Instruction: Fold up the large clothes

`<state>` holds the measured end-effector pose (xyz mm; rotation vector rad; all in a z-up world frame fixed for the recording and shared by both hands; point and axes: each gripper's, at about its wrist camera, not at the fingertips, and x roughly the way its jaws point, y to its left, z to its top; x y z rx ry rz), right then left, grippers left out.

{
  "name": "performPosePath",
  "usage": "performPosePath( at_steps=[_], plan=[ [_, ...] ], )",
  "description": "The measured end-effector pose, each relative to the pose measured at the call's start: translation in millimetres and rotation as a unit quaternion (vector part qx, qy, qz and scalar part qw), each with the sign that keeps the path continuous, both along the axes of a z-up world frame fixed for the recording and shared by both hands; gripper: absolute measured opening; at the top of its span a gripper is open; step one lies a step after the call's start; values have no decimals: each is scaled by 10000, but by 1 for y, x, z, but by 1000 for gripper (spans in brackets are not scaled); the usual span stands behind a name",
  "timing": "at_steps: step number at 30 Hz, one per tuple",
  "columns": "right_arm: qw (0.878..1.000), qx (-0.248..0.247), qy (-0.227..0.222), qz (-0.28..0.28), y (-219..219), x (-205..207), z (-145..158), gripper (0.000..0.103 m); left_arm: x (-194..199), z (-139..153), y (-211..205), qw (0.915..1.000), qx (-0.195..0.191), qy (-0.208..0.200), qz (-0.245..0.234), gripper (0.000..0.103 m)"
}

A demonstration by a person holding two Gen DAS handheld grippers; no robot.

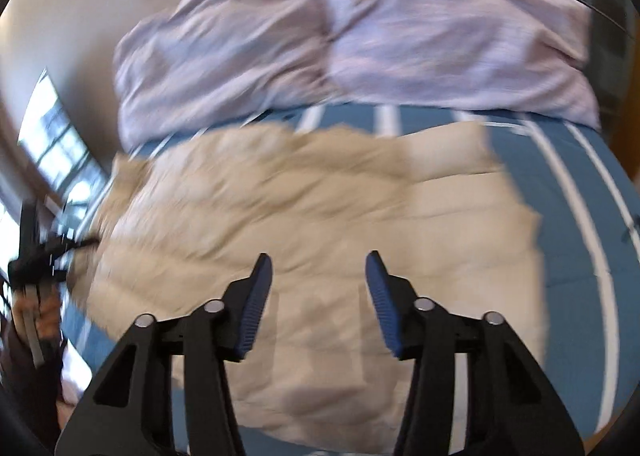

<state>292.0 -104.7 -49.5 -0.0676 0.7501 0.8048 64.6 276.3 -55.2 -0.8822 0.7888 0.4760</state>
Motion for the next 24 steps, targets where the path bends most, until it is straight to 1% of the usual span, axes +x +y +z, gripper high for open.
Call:
performPosePath(
  at_steps=[2,6,9,11,14,17,24],
  plan=[
    [9997,-136,-139,158,20,-10,-5,43,1,0,-2,10000,-27,-59,-2,74],
    [9993,-292,-180,118,35,-14,-17,43,3,-3,-4,9997,-138,-184,40,65],
    [9990,-439,-54,65,41,-11,-32,43,4,-5,-4,9993,-232,-277,62,51],
    [9985,-539,-47,52,45,-12,-41,43,5,-4,-3,9991,-259,-340,59,37],
    [9978,-651,-70,38,50,-10,-49,43,5,0,0,9983,-323,-471,66,26],
    [9975,-705,-89,14,55,-7,-53,43,6,10,1,9977,-300,-600,23,22],
    [9976,-692,-86,0,58,-3,-55,43,11,42,-8,9955,-108,-933,-105,18]
  ],
)
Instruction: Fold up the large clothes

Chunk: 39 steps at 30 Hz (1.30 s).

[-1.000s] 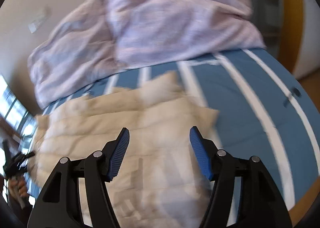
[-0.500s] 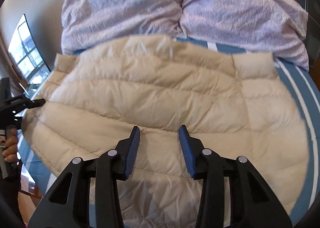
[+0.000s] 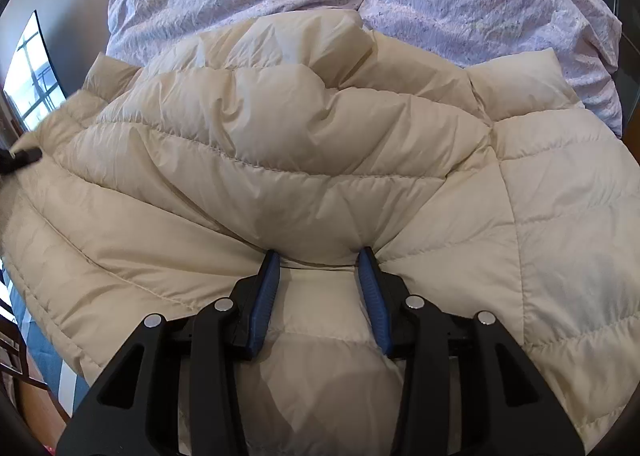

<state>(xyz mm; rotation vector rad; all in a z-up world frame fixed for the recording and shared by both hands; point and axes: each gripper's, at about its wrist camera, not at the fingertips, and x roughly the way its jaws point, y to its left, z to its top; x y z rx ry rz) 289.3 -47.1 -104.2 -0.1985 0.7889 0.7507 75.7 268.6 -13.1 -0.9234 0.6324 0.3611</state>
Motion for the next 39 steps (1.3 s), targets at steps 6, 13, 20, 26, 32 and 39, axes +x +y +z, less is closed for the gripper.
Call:
performPosePath(
  at_steps=[6,13,20,26,32,39],
  plan=[
    [10000,42,-30,-26,-1,0,-1,43,13,37,-21,9987,84,-439,-234,18],
    [10000,84,3,-41,-1,1,-1,43,46,72,-61,9954,302,-596,-683,18],
    [9998,171,98,-79,-2,3,-1,43,86,87,-111,9916,504,-505,-1075,18],
    [9993,298,212,-118,-5,6,-1,43,115,87,-156,9864,587,-469,-1460,18],
    [9975,533,422,-185,-12,15,-1,43,139,82,-190,9814,442,-483,-1807,18],
    [9946,815,577,-290,-22,23,-2,43,159,78,-218,9763,215,-550,-2080,18]
  ],
)
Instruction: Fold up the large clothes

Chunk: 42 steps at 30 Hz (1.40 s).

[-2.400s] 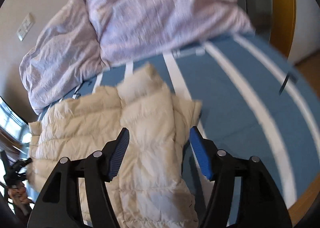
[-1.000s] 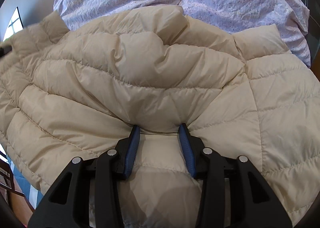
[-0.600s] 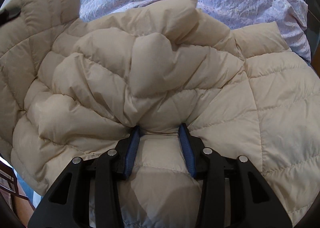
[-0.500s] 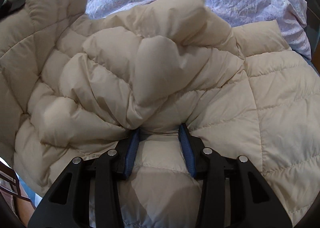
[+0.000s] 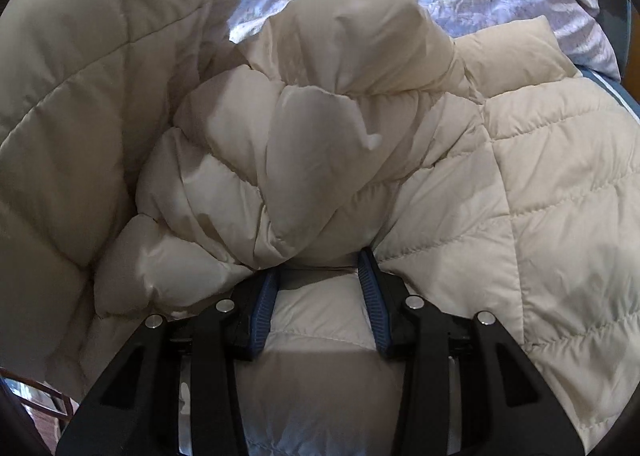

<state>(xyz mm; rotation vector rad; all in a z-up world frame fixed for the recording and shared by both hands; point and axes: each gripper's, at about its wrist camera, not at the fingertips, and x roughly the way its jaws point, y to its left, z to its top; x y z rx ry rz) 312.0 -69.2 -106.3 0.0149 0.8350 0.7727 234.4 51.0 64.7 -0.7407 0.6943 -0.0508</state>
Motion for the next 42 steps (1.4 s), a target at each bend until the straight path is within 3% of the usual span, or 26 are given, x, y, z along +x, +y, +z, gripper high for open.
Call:
performPosePath(
  at_steps=[10,19,29,42],
  plan=[
    [9990,394,218,-55,-14,14,-1,41,11,-15,-22,9985,-457,43,-298,18],
    [9970,684,355,-111,-24,27,4,34,16,-34,-31,9972,-688,183,-230,18],
    [9945,895,501,-192,-31,34,1,26,17,-32,-42,9945,-996,148,-280,18],
    [9945,896,472,-283,-51,27,3,23,24,-47,-55,9947,-947,403,-15,21]
  ],
)
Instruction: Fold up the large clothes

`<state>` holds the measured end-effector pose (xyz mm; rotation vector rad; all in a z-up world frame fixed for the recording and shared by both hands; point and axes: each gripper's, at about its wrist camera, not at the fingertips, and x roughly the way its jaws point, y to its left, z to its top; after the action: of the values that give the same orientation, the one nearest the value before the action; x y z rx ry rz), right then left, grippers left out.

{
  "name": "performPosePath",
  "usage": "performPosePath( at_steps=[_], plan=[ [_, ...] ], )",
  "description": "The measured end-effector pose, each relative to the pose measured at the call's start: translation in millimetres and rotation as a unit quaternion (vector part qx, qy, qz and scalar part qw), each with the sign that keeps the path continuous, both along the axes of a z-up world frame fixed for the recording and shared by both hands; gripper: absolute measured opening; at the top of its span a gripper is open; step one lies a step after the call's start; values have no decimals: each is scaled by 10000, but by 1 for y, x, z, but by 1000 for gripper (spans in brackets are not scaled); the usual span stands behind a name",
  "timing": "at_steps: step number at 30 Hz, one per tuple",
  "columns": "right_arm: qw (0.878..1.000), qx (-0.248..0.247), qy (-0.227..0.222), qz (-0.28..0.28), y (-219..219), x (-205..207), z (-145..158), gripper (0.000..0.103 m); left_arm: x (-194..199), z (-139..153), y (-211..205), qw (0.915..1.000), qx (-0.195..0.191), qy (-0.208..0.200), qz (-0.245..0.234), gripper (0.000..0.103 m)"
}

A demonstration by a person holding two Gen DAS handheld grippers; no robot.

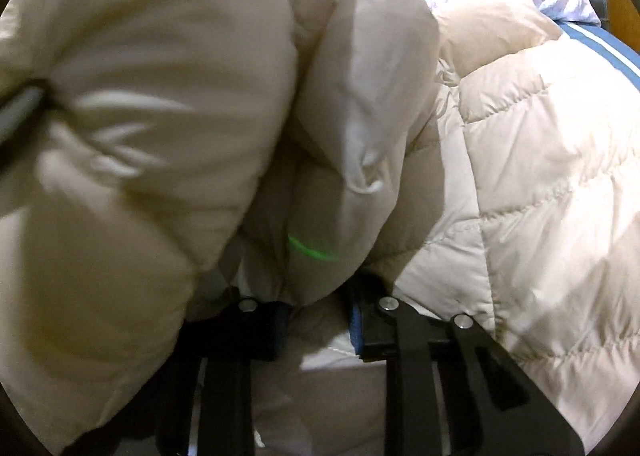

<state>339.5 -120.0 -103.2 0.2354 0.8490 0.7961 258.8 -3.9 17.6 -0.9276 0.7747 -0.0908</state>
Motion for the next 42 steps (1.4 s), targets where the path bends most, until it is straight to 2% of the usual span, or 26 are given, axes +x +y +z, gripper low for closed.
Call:
performPosePath(
  at_steps=[8,12,19,22,26,27,32,34,42],
  plan=[
    [9994,-216,-227,133,-15,-10,8,24,3,-16,3,9998,-31,182,111,21],
    [9980,-439,-431,168,-28,-33,16,24,10,-25,-4,9993,88,332,116,21],
    [9946,-712,-752,43,-78,-55,32,24,29,-41,-20,9976,318,610,80,21],
    [9940,-788,-756,-11,-91,-49,19,24,37,-44,-25,9969,410,664,110,21],
    [9927,-896,-811,8,-114,-63,16,24,44,-47,-32,9958,525,740,139,21],
    [9923,-930,-822,2,-113,-57,8,24,46,-47,-34,9955,555,753,146,21],
    [9910,-1120,-736,-42,-110,-44,5,24,50,-45,-41,9950,613,781,141,21],
    [9917,-1115,-641,-61,-112,-39,-3,23,48,-41,-46,9953,632,736,39,21],
    [9944,-926,-498,-123,-113,-31,-6,23,47,-27,-75,9953,699,589,-311,21]
  ],
)
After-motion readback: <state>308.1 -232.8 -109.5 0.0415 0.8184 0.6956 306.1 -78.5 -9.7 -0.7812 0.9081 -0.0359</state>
